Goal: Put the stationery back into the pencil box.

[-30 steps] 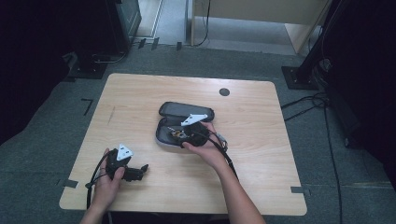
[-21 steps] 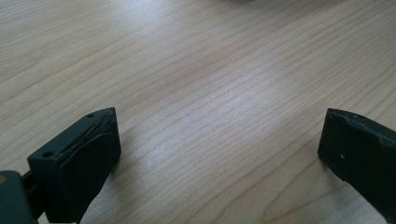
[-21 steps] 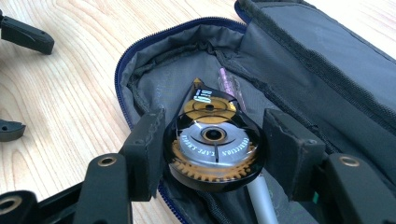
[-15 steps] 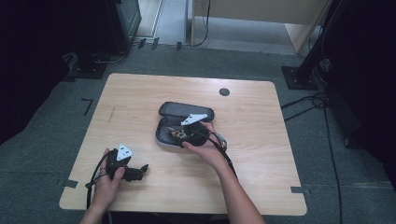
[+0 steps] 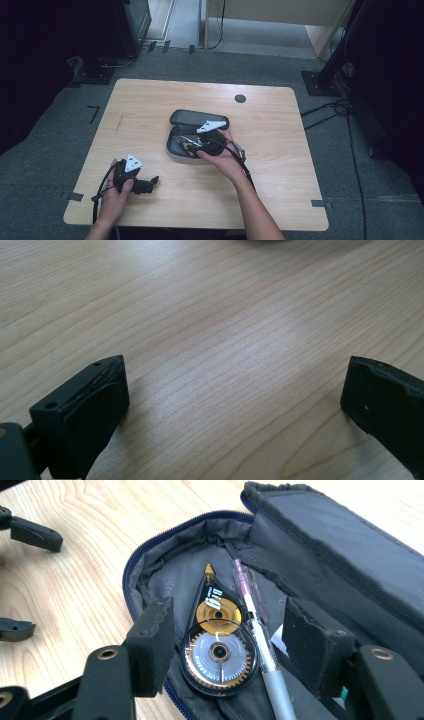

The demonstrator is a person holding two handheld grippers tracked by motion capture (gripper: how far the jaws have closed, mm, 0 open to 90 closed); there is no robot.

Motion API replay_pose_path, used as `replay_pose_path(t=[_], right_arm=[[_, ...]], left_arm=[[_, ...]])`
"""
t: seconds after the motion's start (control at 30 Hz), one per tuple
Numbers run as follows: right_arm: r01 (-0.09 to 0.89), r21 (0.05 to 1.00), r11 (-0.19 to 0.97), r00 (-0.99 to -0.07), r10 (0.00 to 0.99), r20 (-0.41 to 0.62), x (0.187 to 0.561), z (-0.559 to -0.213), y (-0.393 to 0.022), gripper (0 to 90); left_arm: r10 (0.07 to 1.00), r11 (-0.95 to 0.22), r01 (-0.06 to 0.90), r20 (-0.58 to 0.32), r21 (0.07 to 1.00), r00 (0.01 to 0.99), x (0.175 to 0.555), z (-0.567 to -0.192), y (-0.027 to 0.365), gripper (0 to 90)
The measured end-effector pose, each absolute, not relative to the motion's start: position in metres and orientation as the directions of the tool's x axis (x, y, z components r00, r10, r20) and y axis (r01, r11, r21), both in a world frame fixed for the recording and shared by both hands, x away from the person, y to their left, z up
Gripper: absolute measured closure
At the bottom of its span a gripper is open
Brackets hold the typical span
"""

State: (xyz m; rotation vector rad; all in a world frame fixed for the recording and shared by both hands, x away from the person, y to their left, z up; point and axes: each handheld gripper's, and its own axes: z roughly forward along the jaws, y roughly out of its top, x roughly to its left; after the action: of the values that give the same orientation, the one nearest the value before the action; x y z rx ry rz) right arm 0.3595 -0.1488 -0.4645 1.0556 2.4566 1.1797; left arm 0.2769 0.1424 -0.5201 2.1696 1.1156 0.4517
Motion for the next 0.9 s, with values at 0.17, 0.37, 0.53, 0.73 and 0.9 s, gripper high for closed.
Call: replay_pose_path(t=[0.17,0.37,0.53,0.73,0.9], right_arm=[[0.510,0.762,0.399,-0.701,0.706,0.100,0.353,-0.456,-0.156,20.7],[0.516,0.775,0.366,-0.647,0.759,0.072,0.342,-0.447,-0.173,0.0],[0.503,0.807,0.311,-0.600,0.797,0.067,0.330,-0.440,-0.196,0.0],[0.499,0.821,0.277,-0.563,0.824,0.065,0.317,-0.435,-0.225,0.0],[0.506,0.822,0.261,-0.540,0.839,0.066,0.306,-0.437,-0.247,0.0]], left_arm=[[0.815,-0.430,0.590,0.012,0.683,0.580,0.277,-0.520,0.143,0.0],[0.814,-0.430,0.591,0.011,0.683,0.580,0.277,-0.520,0.143,0.0],[0.816,-0.427,0.592,0.009,0.683,0.578,0.277,-0.520,0.142,0.0],[0.817,-0.425,0.592,0.008,0.685,0.577,0.277,-0.520,0.142,0.0],[0.817,-0.424,0.592,0.007,0.685,0.577,0.277,-0.520,0.142,0.0]])
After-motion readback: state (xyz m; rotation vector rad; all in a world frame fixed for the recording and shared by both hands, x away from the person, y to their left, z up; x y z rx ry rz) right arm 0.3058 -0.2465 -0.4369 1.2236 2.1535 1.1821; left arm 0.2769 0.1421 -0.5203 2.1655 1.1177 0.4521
